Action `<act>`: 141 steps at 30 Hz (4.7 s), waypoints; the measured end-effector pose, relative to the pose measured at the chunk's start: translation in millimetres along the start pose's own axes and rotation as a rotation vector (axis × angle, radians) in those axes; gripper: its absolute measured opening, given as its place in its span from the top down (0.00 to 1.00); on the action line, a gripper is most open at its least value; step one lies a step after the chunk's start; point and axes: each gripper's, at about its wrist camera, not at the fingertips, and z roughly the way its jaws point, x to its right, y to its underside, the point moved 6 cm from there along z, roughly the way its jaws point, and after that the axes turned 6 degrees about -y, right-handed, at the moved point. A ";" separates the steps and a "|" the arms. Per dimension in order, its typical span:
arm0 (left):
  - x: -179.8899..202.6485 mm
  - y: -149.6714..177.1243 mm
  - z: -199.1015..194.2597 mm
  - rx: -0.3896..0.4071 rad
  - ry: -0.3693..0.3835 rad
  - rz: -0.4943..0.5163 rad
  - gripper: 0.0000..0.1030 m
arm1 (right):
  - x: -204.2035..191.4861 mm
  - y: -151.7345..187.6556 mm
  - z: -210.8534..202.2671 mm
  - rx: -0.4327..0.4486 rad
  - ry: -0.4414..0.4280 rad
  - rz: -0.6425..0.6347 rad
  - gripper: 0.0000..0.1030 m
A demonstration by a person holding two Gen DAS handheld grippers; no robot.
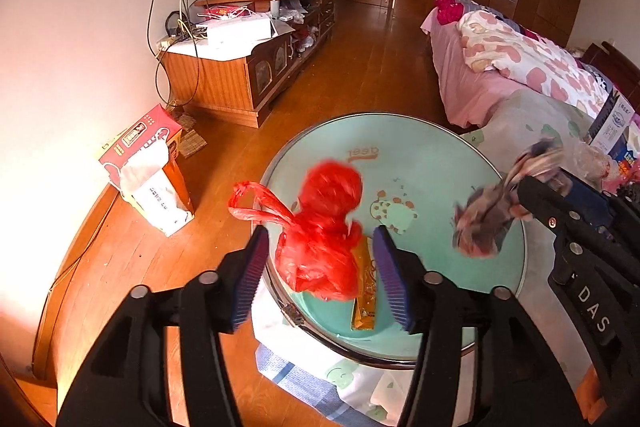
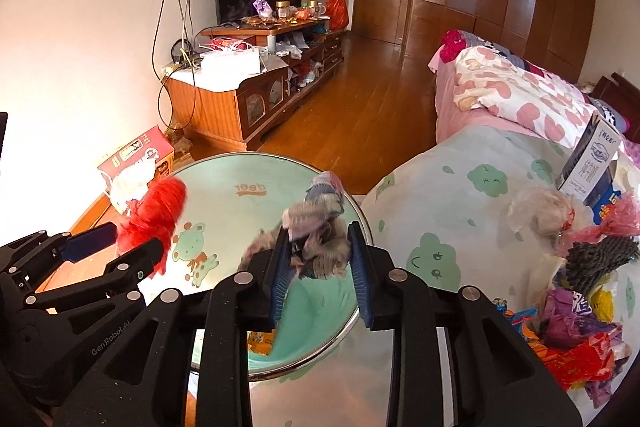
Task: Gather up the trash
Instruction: 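Carry red bag and checkered cloth over the bin and open both grippers, then grasp the red mesh bag on the pile with the left gripper, then carry the red mesh bag over the bin with the left gripper while the right carries a red plastic bag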
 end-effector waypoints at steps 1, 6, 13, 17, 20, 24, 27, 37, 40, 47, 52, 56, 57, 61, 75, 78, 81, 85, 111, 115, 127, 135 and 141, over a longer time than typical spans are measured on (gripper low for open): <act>-0.9 -0.6 -1.1 0.002 -0.005 -0.003 0.39 | 0.0 -0.6 -2.8 0.012 0.003 0.001 0.62; -5.5 -2.7 -7.1 0.007 -0.032 -0.024 0.30 | 6.2 -2.5 -15.1 0.049 0.007 0.023 0.46; -7.4 -6.1 -19.4 0.021 -0.059 -0.063 0.14 | 25.7 1.4 -41.4 0.087 0.056 0.051 0.18; 0.6 -7.8 -32.1 0.053 -0.061 -0.045 0.11 | 37.9 7.1 -62.1 0.128 0.172 0.053 0.13; 7.6 -6.9 -40.2 0.071 -0.059 -0.035 0.09 | 50.6 14.3 -81.7 0.213 0.320 0.079 0.13; 19.5 -2.4 -47.4 0.078 -0.041 -0.020 0.07 | 68.5 21.5 -89.2 0.186 0.298 0.137 0.13; 30.0 -0.2 -52.7 0.089 -0.027 -0.007 0.06 | 80.8 26.6 -98.0 0.181 0.279 0.169 0.13; 74.2 17.2 -67.1 0.097 0.049 0.068 0.06 | 112.5 48.8 -122.2 0.174 0.287 0.240 0.13; 89.2 25.0 -71.3 0.096 0.062 0.110 0.06 | 125.0 58.1 -128.8 0.165 0.311 0.254 0.13; 125.9 42.9 -81.0 0.105 0.106 0.203 0.06 | 179.5 97.3 -157.2 0.166 0.390 0.380 0.13; 149.9 54.5 -87.8 0.107 0.139 0.263 0.06 | 214.8 123.5 -172.4 0.166 0.446 0.450 0.13; 167.0 59.9 -95.8 0.117 0.177 0.300 0.06 | 237.5 144.0 -179.6 0.155 0.471 0.487 0.13; 172.3 61.9 -97.3 0.116 0.188 0.313 0.06 | 243.2 149.3 -181.3 0.153 0.475 0.500 0.13; 199.1 69.9 -103.0 0.121 0.218 0.379 0.06 | 258.2 164.0 -186.1 0.143 0.472 0.540 0.14; 280.1 93.8 -86.0 0.073 0.258 0.558 0.30 | 270.3 169.4 -201.6 0.169 0.455 0.572 0.20; 279.3 94.1 -87.6 0.072 0.269 0.558 0.43 | 270.4 169.2 -201.6 0.168 0.452 0.576 0.20; 279.2 93.1 -92.2 0.085 0.283 0.569 0.59 | 269.5 168.9 -201.1 0.168 0.449 0.574 0.20; 277.2 91.4 -100.3 0.098 0.312 0.579 0.78 | 265.5 166.4 -200.9 0.168 0.450 0.561 0.20; 206.1 29.4 -186.4 0.280 0.444 0.378 0.85 | 244.6 145.4 -208.1 0.209 0.410 0.518 0.36; 187.1 18.2 -177.6 0.278 0.408 0.325 0.85 | 229.9 138.4 -201.3 0.212 0.346 0.493 0.40; 155.9 5.4 -160.1 0.284 0.335 0.273 0.85 | 167.7 93.7 -133.7 0.138 0.074 0.409 0.40; 141.8 1.3 -144.0 0.264 0.280 0.251 0.85 | 140.5 90.4 -86.1 0.010 0.046 0.329 0.67; 134.5 1.1 -141.0 0.271 0.245 0.248 0.85 | 140.6 93.6 -89.9 0.027 0.032 0.326 0.87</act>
